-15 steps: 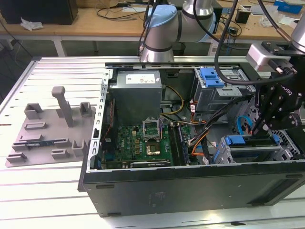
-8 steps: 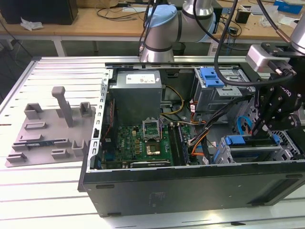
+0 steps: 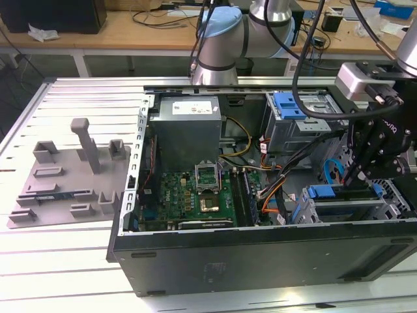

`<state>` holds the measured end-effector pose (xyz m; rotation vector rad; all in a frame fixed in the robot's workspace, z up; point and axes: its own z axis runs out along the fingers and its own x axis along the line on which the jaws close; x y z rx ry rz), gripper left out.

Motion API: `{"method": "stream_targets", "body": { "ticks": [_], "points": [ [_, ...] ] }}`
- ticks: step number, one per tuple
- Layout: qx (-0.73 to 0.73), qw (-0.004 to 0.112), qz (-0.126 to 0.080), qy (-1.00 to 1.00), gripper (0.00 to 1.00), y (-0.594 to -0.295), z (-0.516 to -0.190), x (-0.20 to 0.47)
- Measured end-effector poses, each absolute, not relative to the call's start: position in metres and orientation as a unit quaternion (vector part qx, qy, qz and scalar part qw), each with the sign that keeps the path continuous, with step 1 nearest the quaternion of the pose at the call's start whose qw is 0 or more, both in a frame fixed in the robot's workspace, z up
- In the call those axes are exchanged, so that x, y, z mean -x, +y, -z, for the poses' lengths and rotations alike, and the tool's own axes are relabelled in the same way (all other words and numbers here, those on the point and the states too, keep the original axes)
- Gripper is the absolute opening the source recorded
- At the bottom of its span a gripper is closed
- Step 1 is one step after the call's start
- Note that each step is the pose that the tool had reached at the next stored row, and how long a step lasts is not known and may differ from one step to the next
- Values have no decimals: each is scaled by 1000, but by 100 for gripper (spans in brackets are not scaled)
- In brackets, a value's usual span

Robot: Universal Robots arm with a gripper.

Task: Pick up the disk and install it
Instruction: 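Insert the second disk wire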

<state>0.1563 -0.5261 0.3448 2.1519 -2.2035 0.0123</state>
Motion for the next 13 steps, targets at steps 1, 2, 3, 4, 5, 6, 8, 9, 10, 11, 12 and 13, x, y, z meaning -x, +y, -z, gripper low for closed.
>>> {"method": "stream_targets", "body": {
  "ticks": [1, 2, 3, 4, 5, 6, 8, 9, 10, 11, 12, 13],
  "points": [
    [-698, 31, -4, -715, 16, -526, -344, -156],
    [-698, 31, -4, -715, 16, -526, -344, -156],
    [-698, 31, -4, -715, 16, -526, -344, -156],
    [-698, 31, -4, -715, 16, -526, -343, -156],
    [-698, 31, -4, -715, 16, -526, -343, -156],
    [-698, 31, -4, -715, 16, -526, -343, -156],
    [-698, 31, -4, -715, 16, -526, -342, -156],
    [-698, 31, -4, -715, 16, -526, -342, -156],
    [-698, 31, -4, -715, 16, -526, -341, -156],
    [-698, 31, -4, -715, 16, -526, -341, -156],
    [-698, 31, -4, -715, 16, -526, -340, -156],
    [-698, 31, -4, -715, 16, -526, -340, -156]
  ]
}}
